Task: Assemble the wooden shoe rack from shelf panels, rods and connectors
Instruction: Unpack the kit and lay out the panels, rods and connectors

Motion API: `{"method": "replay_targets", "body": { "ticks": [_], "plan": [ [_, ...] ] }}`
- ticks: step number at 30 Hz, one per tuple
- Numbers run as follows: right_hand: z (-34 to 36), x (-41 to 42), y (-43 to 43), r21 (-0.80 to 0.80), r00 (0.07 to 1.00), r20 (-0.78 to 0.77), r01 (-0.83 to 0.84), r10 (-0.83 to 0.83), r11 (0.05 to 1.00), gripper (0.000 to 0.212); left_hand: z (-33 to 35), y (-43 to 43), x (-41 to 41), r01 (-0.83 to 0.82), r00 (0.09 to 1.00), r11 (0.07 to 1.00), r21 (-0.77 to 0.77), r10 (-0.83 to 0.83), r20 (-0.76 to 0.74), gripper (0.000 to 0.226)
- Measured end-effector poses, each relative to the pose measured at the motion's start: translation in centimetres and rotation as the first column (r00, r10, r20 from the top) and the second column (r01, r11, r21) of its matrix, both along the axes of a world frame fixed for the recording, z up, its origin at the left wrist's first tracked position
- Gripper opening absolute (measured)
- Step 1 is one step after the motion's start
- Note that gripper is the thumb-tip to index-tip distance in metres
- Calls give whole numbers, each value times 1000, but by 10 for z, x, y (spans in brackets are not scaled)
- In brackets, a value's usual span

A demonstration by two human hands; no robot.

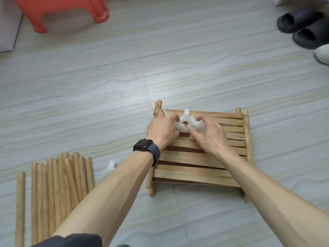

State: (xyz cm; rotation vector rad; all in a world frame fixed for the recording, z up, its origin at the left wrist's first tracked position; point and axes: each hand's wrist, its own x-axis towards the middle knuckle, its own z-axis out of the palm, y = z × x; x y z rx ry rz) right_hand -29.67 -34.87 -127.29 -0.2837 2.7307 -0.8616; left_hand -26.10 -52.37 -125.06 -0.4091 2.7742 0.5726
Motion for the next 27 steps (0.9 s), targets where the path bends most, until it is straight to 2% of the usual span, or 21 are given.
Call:
{"method": "replay_targets", "body": {
  "ticks": [3, 7, 12, 15, 18, 21, 23, 27],
  "plan": [
    [11, 8, 11, -126, 996, 22, 90, -88, 988, 32, 7, -6, 3, -40, 999, 992, 116, 39, 5, 45],
    [29, 20, 12, -255, 990, -1, 135, -140, 957, 26, 21, -15, 20, -35, 996, 961, 274, 56, -66, 38],
    [48, 38, -22, -185, 998, 43, 52, -44, 981, 27, 36, -48, 73, -178, 956, 909, 376, 251, -155, 32],
    [58, 58, -49, -238, 988, 151, 53, -18, 970, 21, 40, -82, 122, -290, 917, 851, 438, 378, -128, 28],
    [59, 92, -83, -309, 950, 301, 11, 86, 951, 26, 32, -119, 179, -401, 878, 825, 398, 470, -89, 29],
    [47, 129, -121, -366, 865, 466, -3, 186, 931, 29, 12, -142, 224, -447, 874, 841, 305, 484, -52, 28],
    [32, 149, -144, -338, 835, 501, -53, 227, 940, 30, -4, -143, 241, -445, 884, 848, 286, 468, -13, 27],
    [12, 169, -170, -228, 839, 478, -169, 261, 959, 35, -29, -127, 252, -420, 905, 840, 343, 414, 96, 34]
  ]
}}
